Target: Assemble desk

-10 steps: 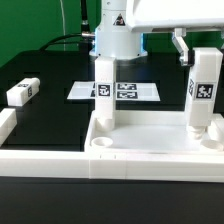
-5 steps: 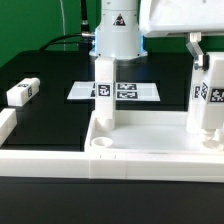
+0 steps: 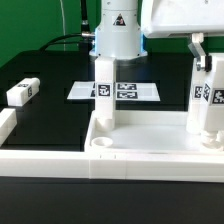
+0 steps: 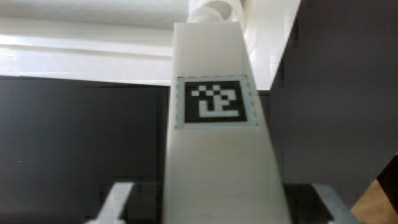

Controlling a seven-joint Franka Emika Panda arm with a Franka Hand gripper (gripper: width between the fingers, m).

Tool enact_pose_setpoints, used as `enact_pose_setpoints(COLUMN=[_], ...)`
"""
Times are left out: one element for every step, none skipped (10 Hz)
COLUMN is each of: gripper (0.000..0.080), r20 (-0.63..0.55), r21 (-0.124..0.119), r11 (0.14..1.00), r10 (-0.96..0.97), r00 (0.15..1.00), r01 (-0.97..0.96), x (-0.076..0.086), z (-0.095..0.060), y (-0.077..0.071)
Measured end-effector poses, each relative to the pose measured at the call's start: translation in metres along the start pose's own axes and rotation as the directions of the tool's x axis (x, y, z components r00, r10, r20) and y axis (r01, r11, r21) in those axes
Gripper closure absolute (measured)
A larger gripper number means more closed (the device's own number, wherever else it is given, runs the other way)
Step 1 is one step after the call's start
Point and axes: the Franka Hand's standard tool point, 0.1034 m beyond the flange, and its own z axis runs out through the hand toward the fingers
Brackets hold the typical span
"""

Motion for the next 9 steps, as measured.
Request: enact_pose_setpoints(gripper=[0.0509,0.0509,0.0509,0.0509,0.0509,0.0509,0.0509,0.0509,0.0509], r20=[0.000,0.000,0.000,0.000,0.001,0.003,0.002,0.003,0.005], r21=[0.000,0.000,0.000,0.000,0.000,0.002,0.003,0.001,0.001], r11=[1.000,1.000,1.000,1.000,1.000,1.000,1.000,1.000,1.000], r10=[0.002,0.003,0.003,0.003,0.002,0.005,0.003,0.005,0.004], r00=[1.000,1.000,1.000,1.000,1.000,1.000,1.000,1.000,1.000], r01=[-0.002,-0.003,-0.003,-0.003,-0.002,-0.005,-0.003,-0.005,-0.004], x=[0.0009,0.0007,0.0006,0.0005,0.0003,-0.0009,0.0001,-0.0001,-0.0013], z=[0.0014,0.0016,0.0017,0.0018,0.0020,0.0036,0.0046,0.0052,0.0061], y=[-0.0011,-0.0006,-0.0005,-0.0005,-0.0009,-0.0069,-0.0080,-0.0067,-0.0069])
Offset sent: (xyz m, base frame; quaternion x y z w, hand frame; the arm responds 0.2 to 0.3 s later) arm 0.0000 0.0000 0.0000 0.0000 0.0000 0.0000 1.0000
